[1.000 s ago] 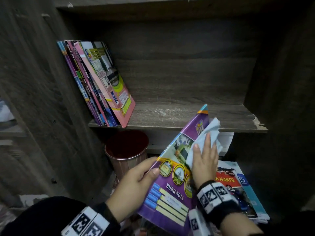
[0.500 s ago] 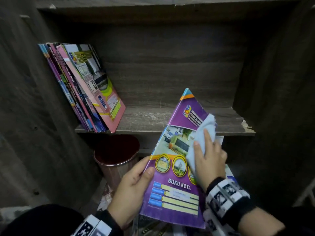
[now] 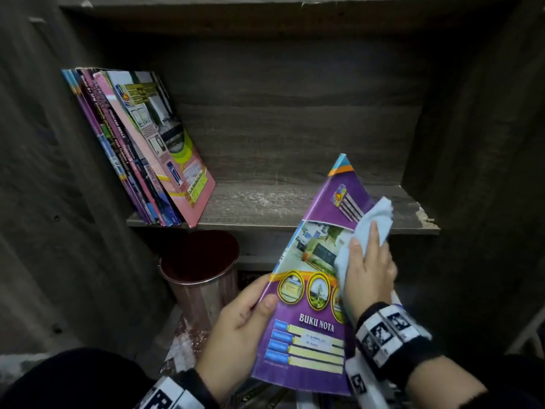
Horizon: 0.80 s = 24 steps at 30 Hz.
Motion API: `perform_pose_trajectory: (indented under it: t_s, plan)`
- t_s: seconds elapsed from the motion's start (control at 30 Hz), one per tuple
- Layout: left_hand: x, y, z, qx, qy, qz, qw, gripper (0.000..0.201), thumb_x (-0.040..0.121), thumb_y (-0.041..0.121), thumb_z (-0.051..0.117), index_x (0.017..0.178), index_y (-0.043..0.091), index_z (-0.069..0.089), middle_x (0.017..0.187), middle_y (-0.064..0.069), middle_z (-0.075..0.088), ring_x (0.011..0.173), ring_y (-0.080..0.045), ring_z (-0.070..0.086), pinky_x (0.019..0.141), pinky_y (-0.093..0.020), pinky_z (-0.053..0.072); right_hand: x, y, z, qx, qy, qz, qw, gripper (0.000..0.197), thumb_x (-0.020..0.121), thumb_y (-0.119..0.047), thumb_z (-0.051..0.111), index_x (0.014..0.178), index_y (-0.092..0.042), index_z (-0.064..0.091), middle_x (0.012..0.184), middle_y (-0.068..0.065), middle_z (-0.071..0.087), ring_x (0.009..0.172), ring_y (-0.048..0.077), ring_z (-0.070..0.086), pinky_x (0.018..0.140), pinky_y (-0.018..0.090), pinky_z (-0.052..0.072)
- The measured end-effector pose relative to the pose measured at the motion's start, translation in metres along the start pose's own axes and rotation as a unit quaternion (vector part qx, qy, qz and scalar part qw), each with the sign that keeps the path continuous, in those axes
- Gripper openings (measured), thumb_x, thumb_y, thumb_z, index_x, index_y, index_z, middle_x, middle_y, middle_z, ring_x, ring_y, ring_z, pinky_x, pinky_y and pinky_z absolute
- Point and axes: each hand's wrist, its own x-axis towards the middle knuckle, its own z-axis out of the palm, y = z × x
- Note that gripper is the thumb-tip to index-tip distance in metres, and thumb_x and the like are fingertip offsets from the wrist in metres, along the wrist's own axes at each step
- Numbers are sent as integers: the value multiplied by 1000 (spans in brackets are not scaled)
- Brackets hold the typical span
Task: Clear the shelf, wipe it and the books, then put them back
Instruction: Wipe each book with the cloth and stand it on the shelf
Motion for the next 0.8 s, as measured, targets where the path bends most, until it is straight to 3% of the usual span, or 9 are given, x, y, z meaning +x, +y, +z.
perform_pose_trajectory:
  t_s: [0.07,0.17,0.3,0.37,0.47,0.57,0.63,0.7,0.8]
  plan:
    - [2,0,1,-1,42,13,999,34,85,29,54,117,24,66,107,-4,73,98,-23,70,86,-36,56,-33,-7,10,27,-51,-73,996,63,91,-58,19,150,-37,13,157,11,21,142,27,20,114,39,16]
    - [7,-1,-5,21,70,34,997,29,95,29,53,121,22,62,113,2,71,106,-18,67,91,-30,53,-86,-21,17,40,-169,-193,966,57,78,-72,0,133,-68,-14,149,-24,-25,138,-2,-25,113,23,-10]
    - [5,0,-7,60,29,33,997,28,92,26,52,117,31,64,116,15,68,113,-5,61,91,-15,46,-86,-26,15,-3,-156,-328,932,50,86,-74,-3,132,-67,-21,148,-23,-31,139,0,-29,109,16,-18]
    - [2,-3,-3,74,-10,21,997,29,92,26,54,114,39,68,117,11,69,111,-8,63,93,-20,48,-64,-26,11,13,-97,-318,943,50,87,-74,2,134,-68,-16,154,-15,-20,139,-4,-25,112,20,-12]
    - [-2,-8,1,54,-24,4,998,33,86,30,56,114,46,64,118,-2,69,107,-18,66,93,-34,52,-29,-23,6,82,-27,-196,977,51,89,-69,13,135,-68,-6,160,-8,-2,143,0,-11,116,29,-2]
    - [-3,-5,6,35,-6,42,998,33,83,38,60,116,44,64,117,1,69,108,-19,66,94,-38,52,-6,-15,11,87,-23,-70,994,56,98,-50,18,151,-38,6,161,-1,4,148,17,1,117,33,3]
    - [0,0,6,-6,40,62,997,33,85,30,60,115,43,65,118,0,69,109,-21,66,93,-39,53,-11,-16,23,134,-94,-16,986,58,101,-43,23,152,-27,3,161,7,6,148,23,6,119,35,5]
    - [3,4,2,-10,75,94,993,38,86,29,59,119,46,62,123,4,66,115,-19,62,95,-36,51,-34,-23,31,218,-238,-9,947,65,97,-54,30,149,-39,-6,161,5,3,148,21,9,121,40,11]
    - [7,7,-5,33,59,110,992,34,92,39,57,122,55,56,131,22,57,127,-6,51,103,-25,43,-71,-46,23,310,-379,-112,865,86,76,-82,31,144,-46,-5,158,-18,4,142,-7,9,118,22,16]
